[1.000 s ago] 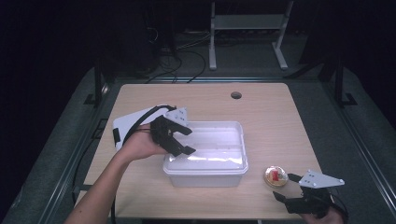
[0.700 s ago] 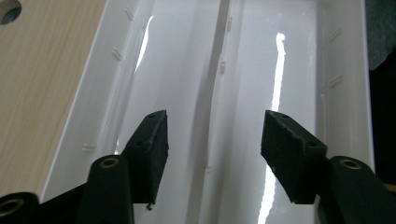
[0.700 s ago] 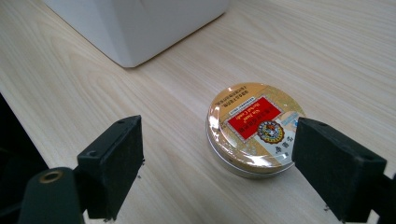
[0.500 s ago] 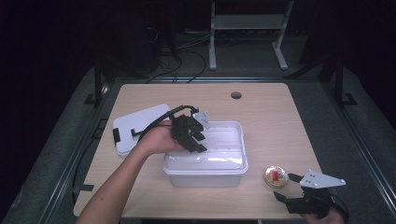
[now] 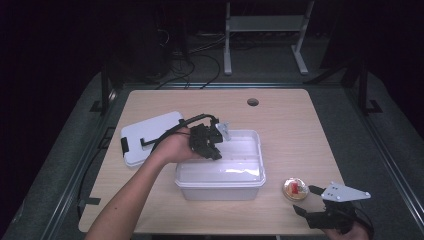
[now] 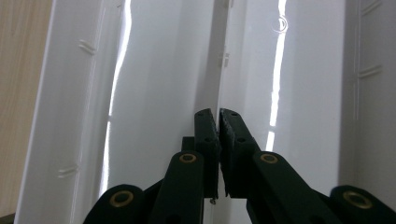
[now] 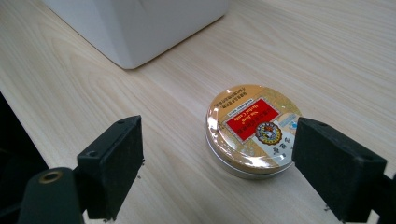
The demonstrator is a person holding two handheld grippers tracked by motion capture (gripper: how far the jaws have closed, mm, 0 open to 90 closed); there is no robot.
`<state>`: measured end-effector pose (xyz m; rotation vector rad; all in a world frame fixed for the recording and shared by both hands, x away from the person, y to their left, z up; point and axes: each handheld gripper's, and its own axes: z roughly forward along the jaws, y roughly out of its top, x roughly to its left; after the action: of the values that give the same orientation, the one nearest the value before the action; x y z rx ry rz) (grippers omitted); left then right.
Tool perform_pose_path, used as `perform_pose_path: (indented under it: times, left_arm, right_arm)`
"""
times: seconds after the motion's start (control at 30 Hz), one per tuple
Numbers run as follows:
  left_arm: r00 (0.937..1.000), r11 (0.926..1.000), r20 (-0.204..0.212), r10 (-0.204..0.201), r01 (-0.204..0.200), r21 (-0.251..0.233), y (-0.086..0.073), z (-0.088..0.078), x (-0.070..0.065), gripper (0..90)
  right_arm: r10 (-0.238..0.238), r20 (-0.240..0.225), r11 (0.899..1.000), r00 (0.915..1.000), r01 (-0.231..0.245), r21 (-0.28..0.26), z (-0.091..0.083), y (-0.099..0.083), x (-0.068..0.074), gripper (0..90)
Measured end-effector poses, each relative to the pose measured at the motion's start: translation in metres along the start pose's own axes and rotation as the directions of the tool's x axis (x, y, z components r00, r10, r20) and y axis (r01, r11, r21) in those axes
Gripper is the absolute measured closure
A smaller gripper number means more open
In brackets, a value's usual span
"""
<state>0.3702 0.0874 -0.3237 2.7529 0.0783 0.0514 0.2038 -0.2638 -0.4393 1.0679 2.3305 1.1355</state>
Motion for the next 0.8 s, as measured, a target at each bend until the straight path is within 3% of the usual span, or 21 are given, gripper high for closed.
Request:
perform_pose_path:
  times: [0.2,0.4,0.8]
  left_arm:
    - [0.9999,0.9998,0.003,0.011,-0.011,-0.02,0.001,-0.002,0.001,87.2]
    - [0.9993,0.9995,0.037,0.01,-0.009,-0.029,0.001,-0.003,0.004,89.3]
    - [0.999,0.9984,0.041,0.016,-0.013,-0.055,0.002,-0.01,0.007,89.6]
  right_arm:
    - [-0.007,0.003,1.0,1.0,0.007,-0.003,0.001,0.0,-0.001,16.0]
    - [-0.005,0.02,1.0,0.9998,0.005,-0.024,-0.003,0.0,-0.002,16.0]
    - [0.002,0.02,0.999,0.9998,-0.001,-0.032,-0.004,0.0,-0.004,16.0]
